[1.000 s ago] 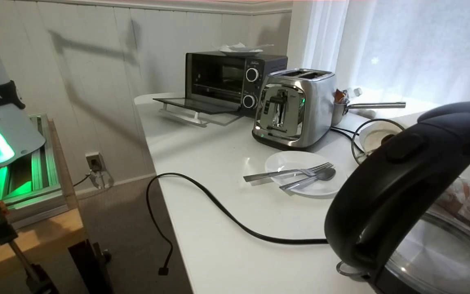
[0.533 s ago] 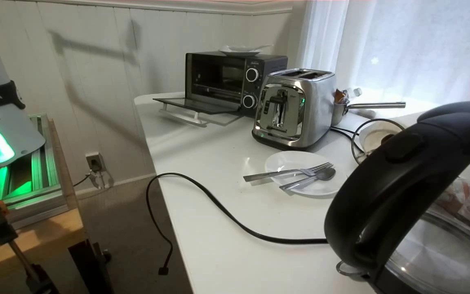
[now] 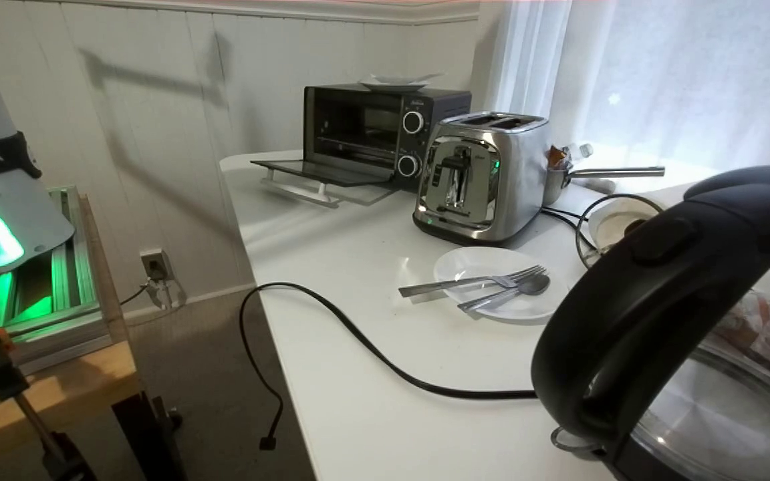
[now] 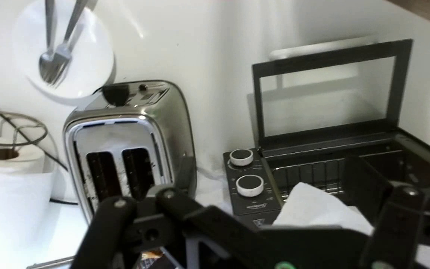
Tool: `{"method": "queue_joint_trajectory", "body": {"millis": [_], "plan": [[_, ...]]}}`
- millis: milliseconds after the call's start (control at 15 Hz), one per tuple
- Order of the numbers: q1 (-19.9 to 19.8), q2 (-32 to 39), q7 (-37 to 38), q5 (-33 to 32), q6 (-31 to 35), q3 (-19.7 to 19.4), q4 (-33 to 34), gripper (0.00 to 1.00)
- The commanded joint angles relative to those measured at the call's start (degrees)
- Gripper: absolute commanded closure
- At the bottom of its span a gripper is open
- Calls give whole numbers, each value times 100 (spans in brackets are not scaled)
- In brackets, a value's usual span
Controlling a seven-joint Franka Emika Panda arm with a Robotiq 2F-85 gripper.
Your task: Move the toaster to the right
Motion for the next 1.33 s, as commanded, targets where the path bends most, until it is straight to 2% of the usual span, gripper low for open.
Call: {"method": "queue_joint_trajectory", "body": {"millis": [0, 133, 200, 267, 467, 733, 1000, 1267], "plan": [[-241, 710, -590, -145, 622, -89, 475, 0], [-426, 1089, -626, 48, 848, -141, 711, 0], [-523, 1226, -562, 426, 570, -137, 866, 0], [-467, 913, -474, 72, 796, -45, 466, 0], [-609, 1217, -475, 264, 766, -48, 705, 0], [-603, 1233, -475, 277, 718, -39, 785, 0], [-706, 1801, -449, 417, 1244, -55, 1182, 0], [-971, 2608, -387, 734, 1737, 29, 1780, 0]]}}
